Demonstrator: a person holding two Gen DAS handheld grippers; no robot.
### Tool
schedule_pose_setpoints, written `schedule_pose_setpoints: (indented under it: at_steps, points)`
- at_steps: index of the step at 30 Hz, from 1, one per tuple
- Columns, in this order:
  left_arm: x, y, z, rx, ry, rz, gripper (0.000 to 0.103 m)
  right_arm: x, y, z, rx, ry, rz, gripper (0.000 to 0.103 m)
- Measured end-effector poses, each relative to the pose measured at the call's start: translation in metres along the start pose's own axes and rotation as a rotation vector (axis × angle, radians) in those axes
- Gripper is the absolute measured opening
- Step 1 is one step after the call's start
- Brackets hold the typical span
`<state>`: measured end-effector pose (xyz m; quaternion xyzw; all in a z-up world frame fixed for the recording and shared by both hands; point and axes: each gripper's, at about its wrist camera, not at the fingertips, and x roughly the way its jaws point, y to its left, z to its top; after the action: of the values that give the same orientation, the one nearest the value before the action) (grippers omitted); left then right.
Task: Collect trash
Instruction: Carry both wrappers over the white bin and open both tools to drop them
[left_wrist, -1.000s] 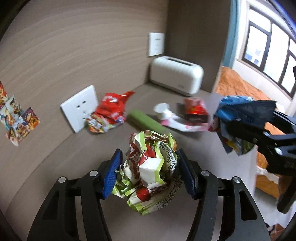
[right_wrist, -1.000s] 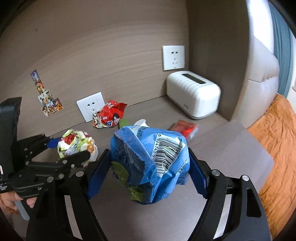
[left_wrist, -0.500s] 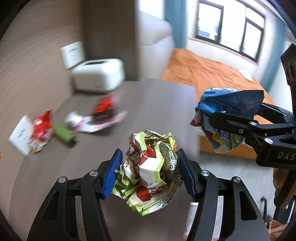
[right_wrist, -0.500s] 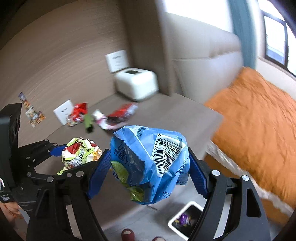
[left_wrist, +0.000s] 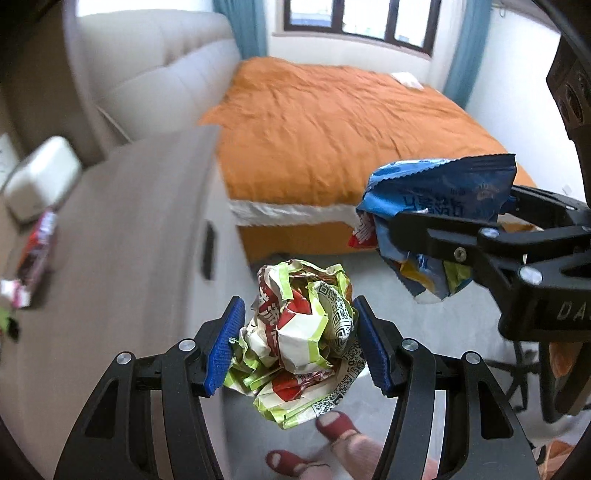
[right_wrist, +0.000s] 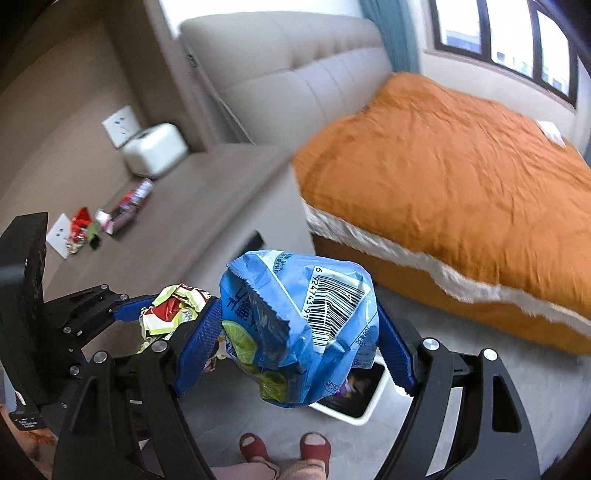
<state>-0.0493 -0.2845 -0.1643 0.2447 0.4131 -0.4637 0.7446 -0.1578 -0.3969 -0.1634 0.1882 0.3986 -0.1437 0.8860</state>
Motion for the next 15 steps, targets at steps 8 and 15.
schedule_pose_setpoints:
  at_steps: [8, 15]
  points:
    - [0.068, -0.031, -0.016, 0.028, 0.13, -0.038, 0.06, 0.033, -0.044, -0.042, 0.089, 0.099, -0.038, 0.079]
    - [0.134, -0.034, -0.036, 0.017, 0.213, -0.066, 0.06, 0.08, -0.072, -0.075, 0.122, 0.156, -0.069, 0.079]
